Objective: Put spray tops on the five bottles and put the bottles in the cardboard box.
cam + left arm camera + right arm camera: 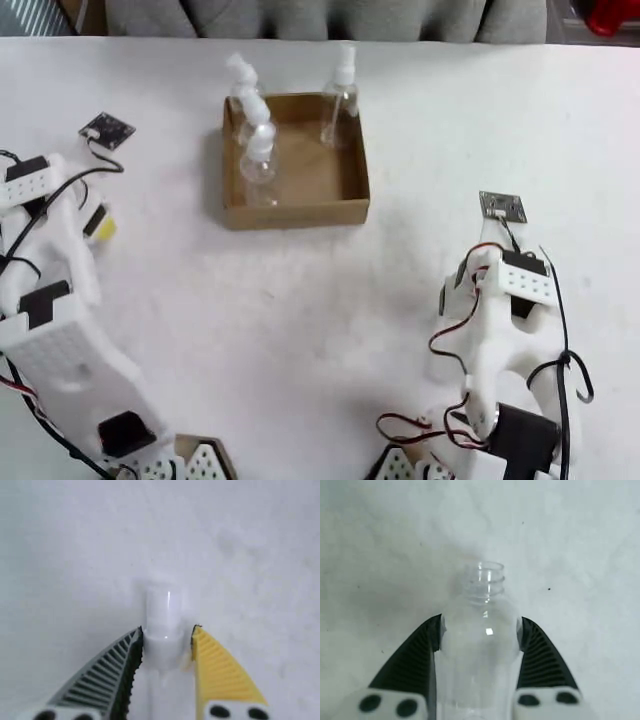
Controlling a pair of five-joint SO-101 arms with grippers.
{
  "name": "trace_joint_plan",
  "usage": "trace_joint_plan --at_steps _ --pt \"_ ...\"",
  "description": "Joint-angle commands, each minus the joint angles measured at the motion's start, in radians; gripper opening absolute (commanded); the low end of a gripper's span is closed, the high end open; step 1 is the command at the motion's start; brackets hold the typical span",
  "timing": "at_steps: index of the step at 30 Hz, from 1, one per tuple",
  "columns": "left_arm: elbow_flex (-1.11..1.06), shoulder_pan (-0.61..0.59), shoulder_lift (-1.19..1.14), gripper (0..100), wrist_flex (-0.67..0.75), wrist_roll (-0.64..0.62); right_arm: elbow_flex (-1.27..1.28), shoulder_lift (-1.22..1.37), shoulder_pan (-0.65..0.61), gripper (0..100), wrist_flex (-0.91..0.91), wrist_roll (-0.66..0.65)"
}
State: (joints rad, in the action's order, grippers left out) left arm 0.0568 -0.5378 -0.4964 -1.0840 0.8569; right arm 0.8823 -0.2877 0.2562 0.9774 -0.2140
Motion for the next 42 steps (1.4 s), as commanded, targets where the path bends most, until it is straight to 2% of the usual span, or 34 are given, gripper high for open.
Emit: trace_joint_plan --at_steps 1,18,22,23,30,34,39,42 --pt "0.049 -0.001 0.013 17 -0.006 0.011 0.000 -0.033 -0.010 1.6 -0.018 0.002" --pt "0.046 -0.001 -0.085 16 0.035 0.000 0.002 -0.025 -0.012 1.7 -0.018 0.000" --pt "0.074 0.007 -0.084 5 0.018 0.000 0.002 -0.025 -0.010 1.7 -0.018 0.000" --pt "0.094 0.010 -0.084 1 -0.005 0.000 0.002 -0.025 -0.010 1.7 -0.018 0.000" --pt "0.288 0.022 -0.085 2 -0.229 -0.011 0.002 -0.025 -0.008 1.7 -0.018 0.000" --pt "0.480 0.048 -0.084 2 -0.387 -0.189 0.002 -0.028 -0.007 1.7 -0.018 0.000" --pt "0.756 0.148 -0.085 2 -0.680 -0.370 0.002 -0.031 -0.007 1.7 -0.018 0.000" --pt "0.842 0.208 -0.079 2 -0.706 -0.462 0.002 -0.033 -0.004 1.7 -0.016 0.000"
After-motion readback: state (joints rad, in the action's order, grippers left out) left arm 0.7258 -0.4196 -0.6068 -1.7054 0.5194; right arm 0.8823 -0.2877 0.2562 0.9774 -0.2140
